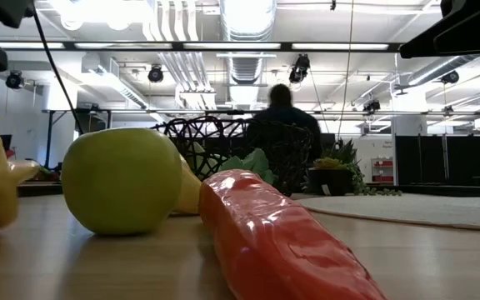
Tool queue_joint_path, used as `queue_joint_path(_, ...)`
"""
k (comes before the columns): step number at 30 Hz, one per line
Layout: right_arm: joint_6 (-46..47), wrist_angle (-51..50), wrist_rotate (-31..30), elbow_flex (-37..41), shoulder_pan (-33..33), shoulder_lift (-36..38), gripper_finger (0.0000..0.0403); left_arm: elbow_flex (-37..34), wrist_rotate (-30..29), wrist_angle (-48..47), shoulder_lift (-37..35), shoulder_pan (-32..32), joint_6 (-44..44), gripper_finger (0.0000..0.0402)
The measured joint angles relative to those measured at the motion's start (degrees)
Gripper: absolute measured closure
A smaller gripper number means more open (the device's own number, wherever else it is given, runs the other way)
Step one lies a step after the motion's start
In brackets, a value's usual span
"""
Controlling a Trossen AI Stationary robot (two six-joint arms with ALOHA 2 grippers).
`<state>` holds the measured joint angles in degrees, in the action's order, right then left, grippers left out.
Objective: Build produce basket
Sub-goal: Put the starfruit into the wire basket
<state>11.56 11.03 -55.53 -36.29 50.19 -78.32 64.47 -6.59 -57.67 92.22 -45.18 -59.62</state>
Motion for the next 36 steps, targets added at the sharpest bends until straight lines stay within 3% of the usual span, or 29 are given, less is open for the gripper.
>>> queue_joint_path(4,0.0,0.0,0.0,0.0,0.0,0.0,0.0179,0.5,1.3,-0.1,-0.6,0.2,0.3,0.0363)
queue_joint_path(8,0.0,0.0,0.0,0.0,0.0,0.0,0.0179,2.8,0.2,1.1,-0.9,0.6,3.3,0.0303)
queue_joint_path(15,0.0,0.0,0.0,0.0,0.0,0.0,0.0179,3.3,-8.9,14.8,-0.8,0.6,20.8,0.0202)
queue_joint_path(20,0.4,0.0,0.0,0.0,0.0,0.0,0.0179,2.7,-9.6,16.5,1.8,1.9,27.2,0.0157)
queue_joint_path(28,0.4,0.0,0.0,0.0,0.0,0.0,0.0179,2.7,-4.4,16.3,7.8,3.7,33.3,0.0103)
queue_joint_path(36,0.3,0.0,0.0,0.0,0.0,0.0,0.0179,3.6,-3.3,17.0,13.3,4.8,36.2,0.0108)
